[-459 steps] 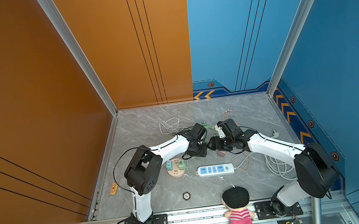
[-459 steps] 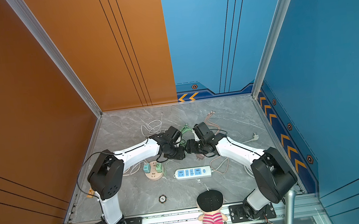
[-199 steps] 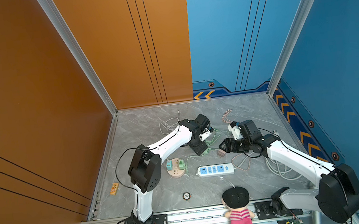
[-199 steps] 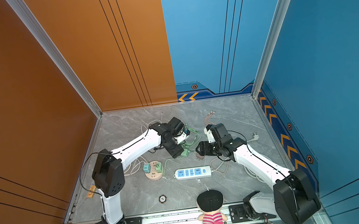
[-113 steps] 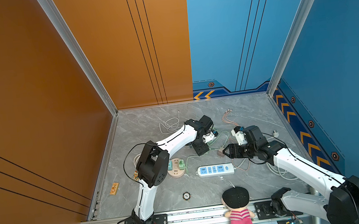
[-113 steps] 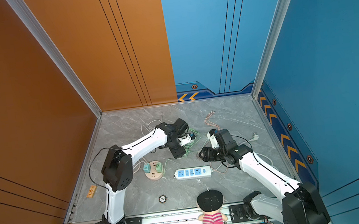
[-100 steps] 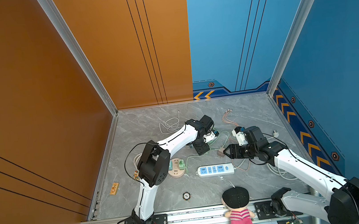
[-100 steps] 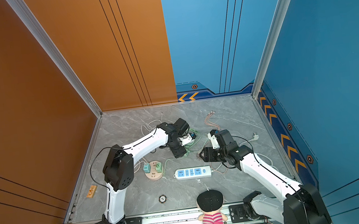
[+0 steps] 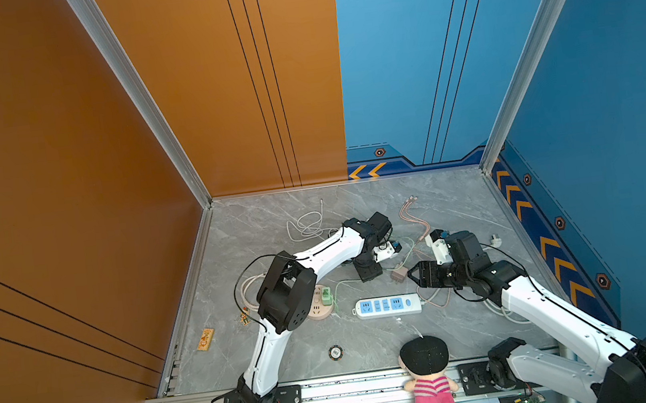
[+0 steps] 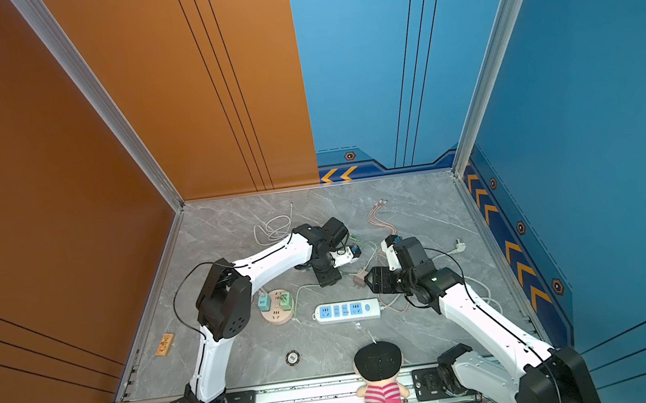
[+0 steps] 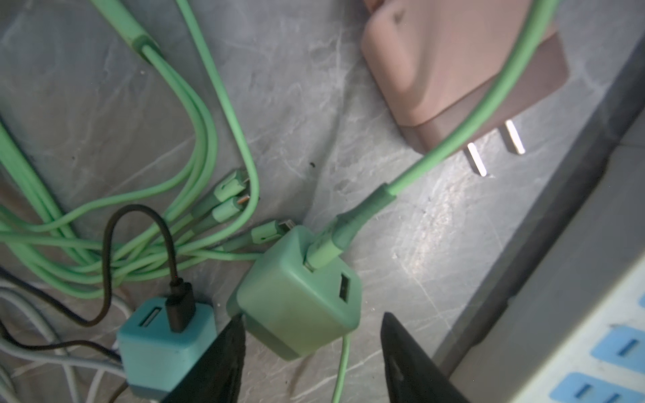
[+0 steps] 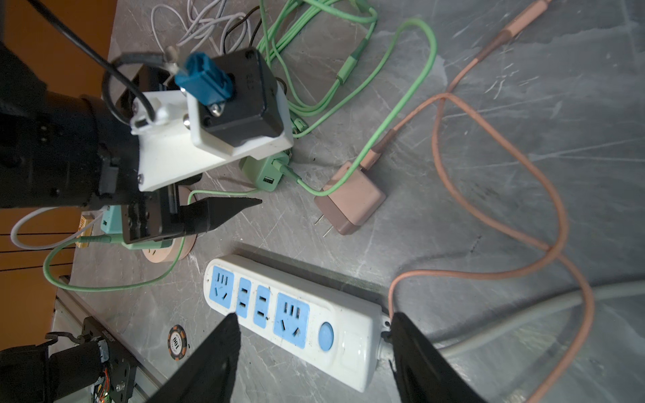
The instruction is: Insert the plug
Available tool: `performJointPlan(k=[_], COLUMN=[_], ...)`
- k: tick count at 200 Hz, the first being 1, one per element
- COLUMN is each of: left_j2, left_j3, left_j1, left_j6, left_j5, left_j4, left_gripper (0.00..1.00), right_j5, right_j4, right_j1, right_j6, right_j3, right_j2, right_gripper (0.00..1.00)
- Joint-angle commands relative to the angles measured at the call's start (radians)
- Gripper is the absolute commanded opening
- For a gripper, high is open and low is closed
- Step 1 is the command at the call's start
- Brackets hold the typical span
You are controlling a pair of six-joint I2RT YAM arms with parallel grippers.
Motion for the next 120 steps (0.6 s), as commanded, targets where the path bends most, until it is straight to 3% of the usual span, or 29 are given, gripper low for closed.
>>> performJointPlan(k=[1, 59, 120], left_j2=[0.035, 0.066, 0.046], left_j3=[0.009, 0.024, -0.011], left_j1=[0.001, 0.005, 0.037], left_j6=[0.007, 0.004, -0.007], left_j5=[0.028, 0.018, 0.08], left_j4=[-0.002, 0.021, 0.021], left_gripper=[0.65, 0.69, 0.57], right_j5=[0.013, -0.003, 0.0], right_j4=[-0.009, 0.005, 0.006], right_j1=[-0.006, -0.005, -0.005], right_j6=[0.03, 0.043, 0.048], right_j3=[-0.02, -0.016, -0.017], right_j2=[-0.01, 0.012, 0.01], right_gripper=[0.7, 0.7, 0.7])
